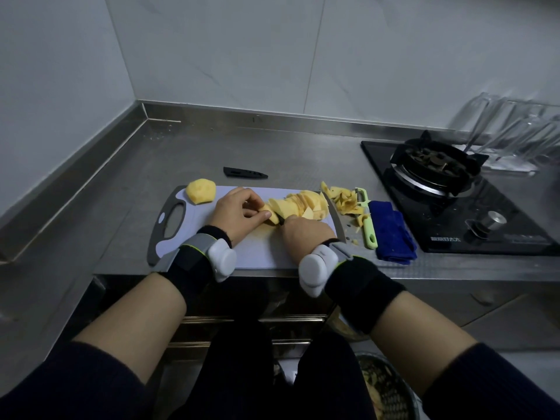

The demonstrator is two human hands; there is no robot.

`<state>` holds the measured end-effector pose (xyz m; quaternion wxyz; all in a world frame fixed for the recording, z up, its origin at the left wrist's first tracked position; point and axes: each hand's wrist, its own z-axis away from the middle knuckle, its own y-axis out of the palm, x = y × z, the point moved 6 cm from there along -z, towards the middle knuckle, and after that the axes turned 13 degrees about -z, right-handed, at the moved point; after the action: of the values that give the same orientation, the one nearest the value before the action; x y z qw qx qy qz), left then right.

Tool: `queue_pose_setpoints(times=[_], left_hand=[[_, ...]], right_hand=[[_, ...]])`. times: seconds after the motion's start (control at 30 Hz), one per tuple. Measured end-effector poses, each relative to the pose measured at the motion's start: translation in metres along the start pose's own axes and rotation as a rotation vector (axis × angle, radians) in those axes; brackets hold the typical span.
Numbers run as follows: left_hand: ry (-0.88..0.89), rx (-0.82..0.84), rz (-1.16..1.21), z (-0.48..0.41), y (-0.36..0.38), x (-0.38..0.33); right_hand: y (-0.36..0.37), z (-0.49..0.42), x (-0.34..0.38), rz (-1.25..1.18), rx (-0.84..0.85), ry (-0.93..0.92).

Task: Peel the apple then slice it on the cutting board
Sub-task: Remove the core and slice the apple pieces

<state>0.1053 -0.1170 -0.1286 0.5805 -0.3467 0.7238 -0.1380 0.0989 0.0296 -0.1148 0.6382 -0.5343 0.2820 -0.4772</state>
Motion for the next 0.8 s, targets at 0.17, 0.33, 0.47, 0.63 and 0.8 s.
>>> queue_pose_setpoints(times=[0.17, 0.33, 0.47, 0.63, 0.8], left_hand=[[0.016, 0.013, 0.006, 0.001, 0.000, -0.001], [0.017, 0.041, -0.063, -0.001, 0.001, -0.001], [-0.035, 0.025, -0.062, -0.002, 0.001, -0.001], [-0.083, -0.058, -0.071, 0.000, 0.001, -0.003], [-0.077, -0.073, -0.030, 0.002, 0.002, -0.002]], right_hand=[[0.001, -0.013, 0.000, -0.001, 0.051, -0.047], [0.003, -0.011, -0.021, -0.033, -0.043, 0.023], [0.001, -0.002, -0.029, -0.051, -0.135, 0.048], [-0.002, -0.002, -0.026, -0.084, -0.158, 0.016], [-0.009, 0.007, -0.018, -0.082, -0.201, -0.040]])
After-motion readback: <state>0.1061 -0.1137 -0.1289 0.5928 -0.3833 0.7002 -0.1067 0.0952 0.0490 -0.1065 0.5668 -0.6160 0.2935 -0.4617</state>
